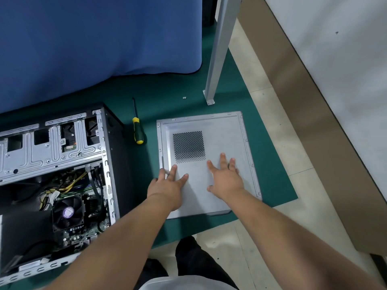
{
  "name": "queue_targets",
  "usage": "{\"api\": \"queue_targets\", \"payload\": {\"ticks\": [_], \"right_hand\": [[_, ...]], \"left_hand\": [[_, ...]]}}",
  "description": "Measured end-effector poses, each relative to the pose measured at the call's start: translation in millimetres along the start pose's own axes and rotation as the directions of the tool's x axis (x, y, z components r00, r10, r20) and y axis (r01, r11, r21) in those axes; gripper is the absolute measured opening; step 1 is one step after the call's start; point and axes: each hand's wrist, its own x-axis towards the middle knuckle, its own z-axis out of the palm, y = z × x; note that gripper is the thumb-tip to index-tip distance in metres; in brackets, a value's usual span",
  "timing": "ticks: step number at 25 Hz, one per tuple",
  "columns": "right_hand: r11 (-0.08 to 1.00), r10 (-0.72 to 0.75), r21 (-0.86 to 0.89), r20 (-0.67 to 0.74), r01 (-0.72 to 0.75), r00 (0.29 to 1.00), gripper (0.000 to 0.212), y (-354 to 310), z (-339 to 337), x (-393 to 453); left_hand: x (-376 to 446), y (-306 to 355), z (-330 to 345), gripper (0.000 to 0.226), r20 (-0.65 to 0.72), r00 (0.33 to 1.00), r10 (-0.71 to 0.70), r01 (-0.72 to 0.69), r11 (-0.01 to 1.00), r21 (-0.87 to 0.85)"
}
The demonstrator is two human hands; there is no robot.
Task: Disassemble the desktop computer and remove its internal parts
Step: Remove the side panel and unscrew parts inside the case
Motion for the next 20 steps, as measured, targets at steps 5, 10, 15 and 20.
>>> {"api": "queue_targets", "payload": {"ticks": [5, 10, 15, 20], "right_hand": [[1.000, 0.002, -0.008, 0.061, -0.002, 0.998, 0.099, -4, -7, -2], [0.996, 0.038, 0.075, 0.137, -0.049, 0.990, 0.088, -5, -25, -16], [0.863, -0.141, 0.487, -0.018, 0.132, 0.990, 0.072, -130, -63, -26], [0.763, -0.281, 0.599, -0.029, 0.242, 0.959, 0.084, -257, -82, -43]], "left_hand": [[-4, -6, -34, 0.086, 0.175, 0.984, 0.041, -0.041, 0.999, 0.000], [-58, -57, -51, 0.052, -0.309, 0.940, 0.146, -0.244, 0.921, -0.305], [-114, -201, -22, 0.046, -0.840, 0.537, -0.077, -0.326, 0.899, -0.291], [-107, -329, 7, 0.079, -0.583, 0.807, -0.093, -0.012, 0.985, -0.174]]}}
